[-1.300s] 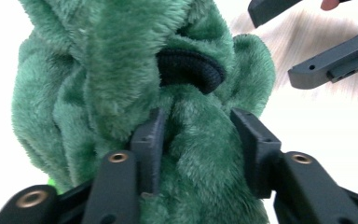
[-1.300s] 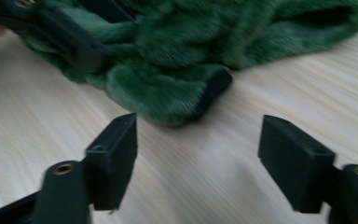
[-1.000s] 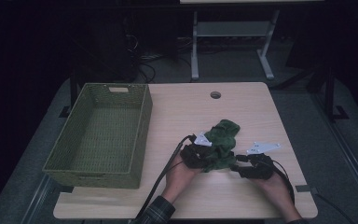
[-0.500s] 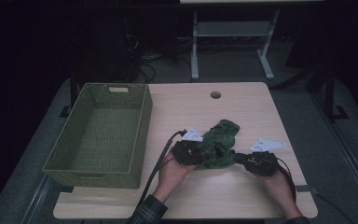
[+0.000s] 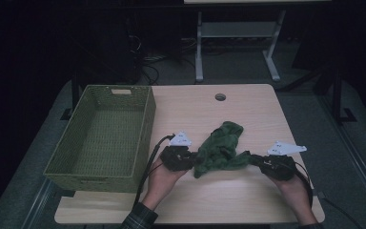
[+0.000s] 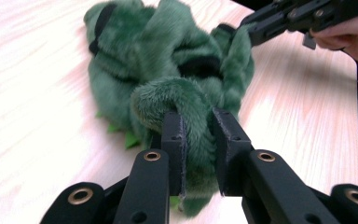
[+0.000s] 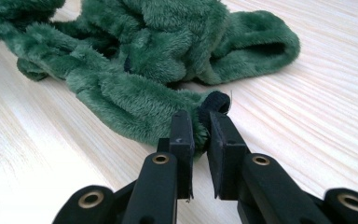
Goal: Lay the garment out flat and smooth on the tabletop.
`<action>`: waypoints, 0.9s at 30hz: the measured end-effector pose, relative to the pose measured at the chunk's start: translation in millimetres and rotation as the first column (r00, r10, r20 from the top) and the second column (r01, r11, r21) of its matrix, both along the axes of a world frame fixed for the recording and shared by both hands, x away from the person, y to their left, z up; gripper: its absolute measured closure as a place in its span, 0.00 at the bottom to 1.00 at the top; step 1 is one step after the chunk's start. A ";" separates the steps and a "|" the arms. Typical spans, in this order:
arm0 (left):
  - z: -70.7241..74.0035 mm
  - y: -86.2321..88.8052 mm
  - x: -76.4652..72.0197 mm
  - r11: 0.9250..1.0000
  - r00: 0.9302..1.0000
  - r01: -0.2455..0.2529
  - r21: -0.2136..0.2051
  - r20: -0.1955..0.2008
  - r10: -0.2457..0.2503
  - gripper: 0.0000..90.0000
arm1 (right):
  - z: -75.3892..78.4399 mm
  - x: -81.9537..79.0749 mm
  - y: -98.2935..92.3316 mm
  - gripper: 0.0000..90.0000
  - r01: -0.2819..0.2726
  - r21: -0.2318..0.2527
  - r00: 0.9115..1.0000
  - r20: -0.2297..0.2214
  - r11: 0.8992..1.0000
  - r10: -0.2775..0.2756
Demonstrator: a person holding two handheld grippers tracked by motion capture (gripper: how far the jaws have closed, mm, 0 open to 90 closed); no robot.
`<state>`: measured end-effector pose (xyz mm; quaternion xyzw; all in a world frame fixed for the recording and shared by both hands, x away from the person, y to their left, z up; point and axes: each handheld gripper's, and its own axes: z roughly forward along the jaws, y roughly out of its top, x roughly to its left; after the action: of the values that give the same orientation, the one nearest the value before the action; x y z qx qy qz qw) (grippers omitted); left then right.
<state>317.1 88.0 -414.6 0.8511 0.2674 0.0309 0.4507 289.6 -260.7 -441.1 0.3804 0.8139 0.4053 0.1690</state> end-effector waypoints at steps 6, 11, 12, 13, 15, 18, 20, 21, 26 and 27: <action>-10.6 15.6 -9.2 1.000 0.999 -0.019 0.003 -0.035 0.019 0.86 | -2.4 -6.3 -8.6 0.89 0.029 0.001 0.999 -0.032 1.000 -0.029; -24.6 24.4 -19.2 0.999 0.997 -0.028 0.036 -0.075 0.031 0.86 | -6.9 -14.5 -10.7 0.89 0.037 -0.015 0.997 -0.061 0.999 -0.038; -26.8 25.7 -21.4 0.999 0.996 -0.037 0.040 -0.085 0.040 0.84 | -7.6 -15.4 -10.7 0.89 0.036 -0.016 0.997 -0.064 0.999 -0.037; -27.9 27.2 -23.1 0.998 0.996 -0.038 0.045 -0.082 0.042 0.82 | -8.1 -16.6 -10.9 0.89 0.033 -0.020 0.997 -0.070 0.999 -0.035; -25.8 28.7 -26.5 0.998 0.996 -0.038 0.042 -0.079 0.041 0.80 | -8.9 -18.7 -11.1 0.85 0.032 -0.014 0.997 -0.072 0.999 -0.032; -15.3 28.5 -31.2 0.998 0.998 -0.042 0.040 -0.050 0.044 0.76 | -8.0 -20.6 -12.2 0.76 0.034 -0.003 0.997 -0.062 0.999 -0.035; -6.5 28.6 -33.1 0.998 0.999 -0.046 0.038 -0.022 0.047 0.73 | -4.1 -21.7 -15.4 0.72 0.045 0.010 0.998 -0.042 0.999 -0.045; -1.9 28.6 -33.8 0.998 0.999 -0.049 0.029 -0.015 0.049 0.73 | -4.1 -21.7 -15.4 0.72 0.045 0.010 0.998 -0.042 0.999 -0.045; 12.9 21.9 -32.1 0.999 0.999 -0.040 0.012 0.022 0.039 0.70 | 1.9 -21.9 -17.2 0.69 0.051 0.030 0.999 -0.022 0.998 -0.050; 12.7 19.1 -30.8 0.999 0.999 -0.034 0.019 0.022 0.033 0.68 | 2.0 -21.2 -16.4 0.69 0.052 0.028 0.998 -0.025 0.998 -0.052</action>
<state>286.3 107.1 -401.9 0.8506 0.2763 0.0503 0.4446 268.3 -277.1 -439.2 0.4086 0.7999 0.4077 0.1643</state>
